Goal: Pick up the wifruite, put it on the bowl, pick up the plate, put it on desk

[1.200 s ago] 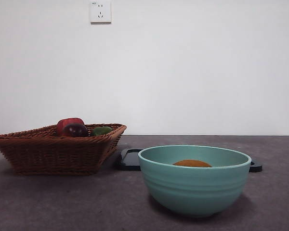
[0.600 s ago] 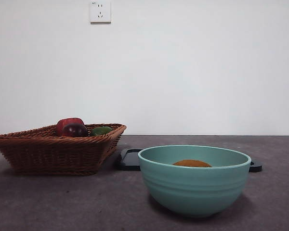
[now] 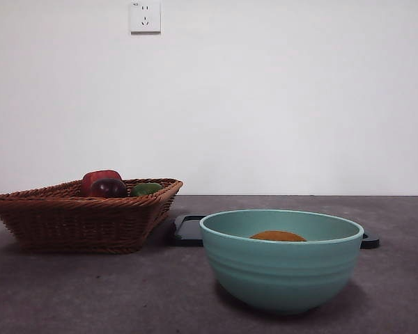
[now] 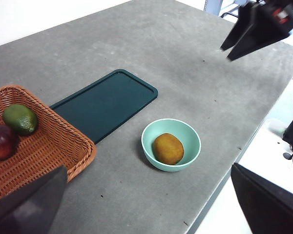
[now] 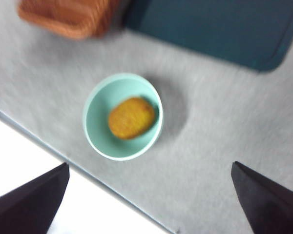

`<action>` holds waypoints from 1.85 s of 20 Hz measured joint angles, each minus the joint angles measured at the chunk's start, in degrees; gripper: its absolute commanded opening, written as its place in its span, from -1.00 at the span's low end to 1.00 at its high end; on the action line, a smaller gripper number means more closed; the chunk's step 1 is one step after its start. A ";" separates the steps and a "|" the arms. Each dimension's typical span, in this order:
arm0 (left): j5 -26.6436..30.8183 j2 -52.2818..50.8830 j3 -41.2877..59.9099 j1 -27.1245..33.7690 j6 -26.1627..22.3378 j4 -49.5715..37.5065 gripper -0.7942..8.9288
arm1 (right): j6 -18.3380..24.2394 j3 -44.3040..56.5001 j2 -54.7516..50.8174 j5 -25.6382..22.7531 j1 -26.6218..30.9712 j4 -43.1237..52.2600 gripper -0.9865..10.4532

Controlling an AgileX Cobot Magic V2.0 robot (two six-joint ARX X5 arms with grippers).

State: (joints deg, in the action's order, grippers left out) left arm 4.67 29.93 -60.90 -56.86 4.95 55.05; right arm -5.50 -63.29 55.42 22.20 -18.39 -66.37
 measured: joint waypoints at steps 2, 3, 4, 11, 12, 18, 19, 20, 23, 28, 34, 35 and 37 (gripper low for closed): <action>-0.02 0.00 0.00 0.00 0.00 0.00 0.32 | -1.27 0.00 4.61 -3.06 -2.27 0.31 0.30; 0.00 0.00 0.00 0.00 0.00 0.00 0.32 | -1.90 0.00 6.97 -4.63 -3.26 0.48 0.30; -0.02 0.00 0.00 0.00 0.00 0.00 0.32 | -2.29 0.00 9.25 -6.01 -4.09 0.57 0.30; 0.00 0.00 0.00 0.00 0.00 -0.02 0.32 | -2.95 0.00 21.14 -8.94 -8.07 7.17 0.30; 0.00 0.00 0.00 0.00 0.00 0.00 0.32 | -2.95 0.00 22.80 -9.20 -8.55 7.32 0.30; 0.00 0.00 0.00 0.00 0.00 -0.02 0.32 | -2.82 0.00 31.76 -10.45 -11.89 8.00 0.30; -0.02 0.00 0.00 0.00 0.00 0.00 0.32 | -2.69 0.00 33.00 -10.45 -12.31 8.11 0.30; -0.02 0.00 0.00 0.00 0.00 0.00 0.32 | -2.64 -0.02 34.36 -10.45 -12.63 8.20 0.30; -0.02 0.00 0.00 0.00 0.00 -0.02 0.32 | -2.43 -0.02 37.77 -10.47 -13.22 8.96 0.20; 0.00 0.00 0.00 0.00 -0.02 0.00 0.32 | -2.40 -0.02 40.83 -10.47 -13.40 11.04 -0.32; 0.00 0.00 0.00 0.00 -0.04 0.00 0.32 | -2.47 -0.02 42.16 -10.16 -13.86 13.88 -0.82; 0.00 0.00 0.00 0.00 -0.02 -0.02 0.32 | -2.51 -0.17 42.16 -9.90 -13.86 13.90 -0.82; 0.00 0.00 0.00 0.00 -0.04 0.00 0.32 | -2.64 -0.55 42.10 -9.66 -13.92 13.75 -0.82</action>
State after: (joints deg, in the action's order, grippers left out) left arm 4.67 29.93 -60.90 -56.86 4.91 55.05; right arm -8.14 -63.83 97.51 12.53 -32.32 -52.62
